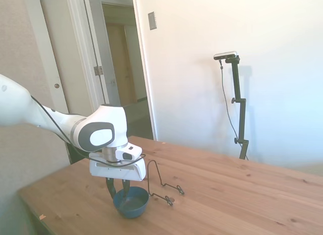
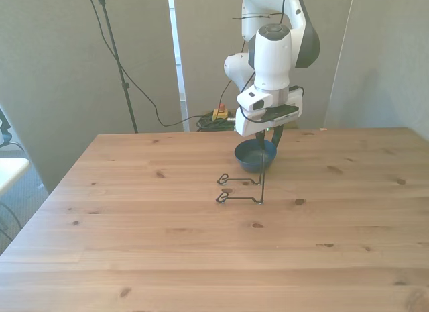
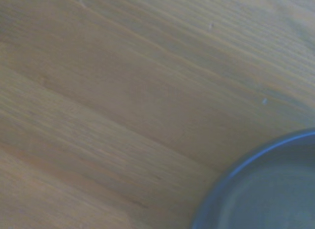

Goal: Unload the bowl

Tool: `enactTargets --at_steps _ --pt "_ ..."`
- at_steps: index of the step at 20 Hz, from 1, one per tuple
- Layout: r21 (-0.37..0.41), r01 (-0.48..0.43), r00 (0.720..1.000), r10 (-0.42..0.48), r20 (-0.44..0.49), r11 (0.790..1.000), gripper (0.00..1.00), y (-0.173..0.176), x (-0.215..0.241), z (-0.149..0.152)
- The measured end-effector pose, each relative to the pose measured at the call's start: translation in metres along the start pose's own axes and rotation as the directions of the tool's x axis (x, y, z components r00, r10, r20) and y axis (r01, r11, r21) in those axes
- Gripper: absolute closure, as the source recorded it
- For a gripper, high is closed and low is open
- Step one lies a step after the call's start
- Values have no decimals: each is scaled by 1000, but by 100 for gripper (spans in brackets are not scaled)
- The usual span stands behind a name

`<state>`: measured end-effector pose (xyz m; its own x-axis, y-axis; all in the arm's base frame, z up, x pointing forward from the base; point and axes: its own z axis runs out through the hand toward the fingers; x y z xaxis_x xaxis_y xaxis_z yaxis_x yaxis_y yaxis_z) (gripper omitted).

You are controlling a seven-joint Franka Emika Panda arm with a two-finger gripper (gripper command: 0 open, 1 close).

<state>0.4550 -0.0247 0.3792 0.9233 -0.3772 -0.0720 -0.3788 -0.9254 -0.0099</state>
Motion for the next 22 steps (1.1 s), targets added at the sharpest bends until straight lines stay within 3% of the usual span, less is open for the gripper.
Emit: enactTargets --at_steps 7,11,22 --pt "9 -44 999 44 -27 999 0 1 2 -5" --pt "36 -104 990 107 -91 994 0 1 1 -19" --pt "184 -274 921 312 -231 944 0 30 -44 -88"
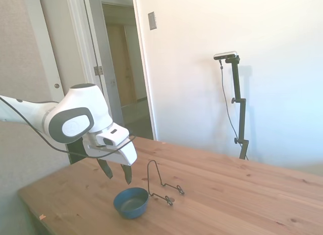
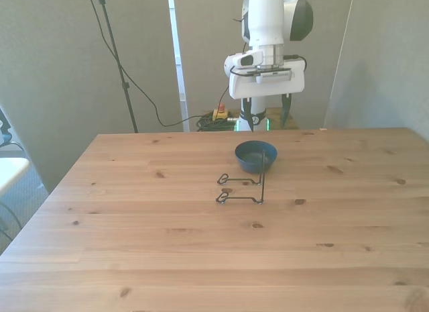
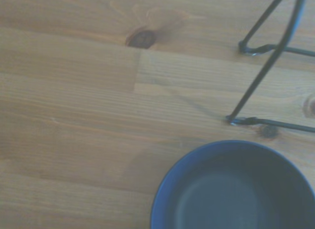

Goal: Unload the bowl

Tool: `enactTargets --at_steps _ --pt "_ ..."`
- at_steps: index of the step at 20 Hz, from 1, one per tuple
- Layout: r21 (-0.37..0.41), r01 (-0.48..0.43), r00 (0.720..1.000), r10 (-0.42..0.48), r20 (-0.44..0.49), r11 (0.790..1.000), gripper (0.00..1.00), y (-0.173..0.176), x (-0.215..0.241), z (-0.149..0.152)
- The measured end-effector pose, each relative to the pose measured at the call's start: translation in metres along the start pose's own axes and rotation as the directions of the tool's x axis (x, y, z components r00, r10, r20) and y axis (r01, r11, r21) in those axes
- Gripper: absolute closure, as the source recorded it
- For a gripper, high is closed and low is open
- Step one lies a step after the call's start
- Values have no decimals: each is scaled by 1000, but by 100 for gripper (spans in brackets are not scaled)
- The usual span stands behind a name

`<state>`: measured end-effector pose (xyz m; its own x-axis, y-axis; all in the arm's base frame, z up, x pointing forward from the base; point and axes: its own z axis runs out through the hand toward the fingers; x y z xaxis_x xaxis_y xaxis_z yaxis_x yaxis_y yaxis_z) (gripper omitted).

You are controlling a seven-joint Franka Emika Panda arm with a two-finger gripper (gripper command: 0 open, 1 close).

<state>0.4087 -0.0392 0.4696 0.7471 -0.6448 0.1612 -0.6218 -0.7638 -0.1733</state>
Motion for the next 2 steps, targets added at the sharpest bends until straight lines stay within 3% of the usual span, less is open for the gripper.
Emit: enactTargets --at_steps 2 --pt "17 -24 1000 25 -13 1000 0 10 0 -16"
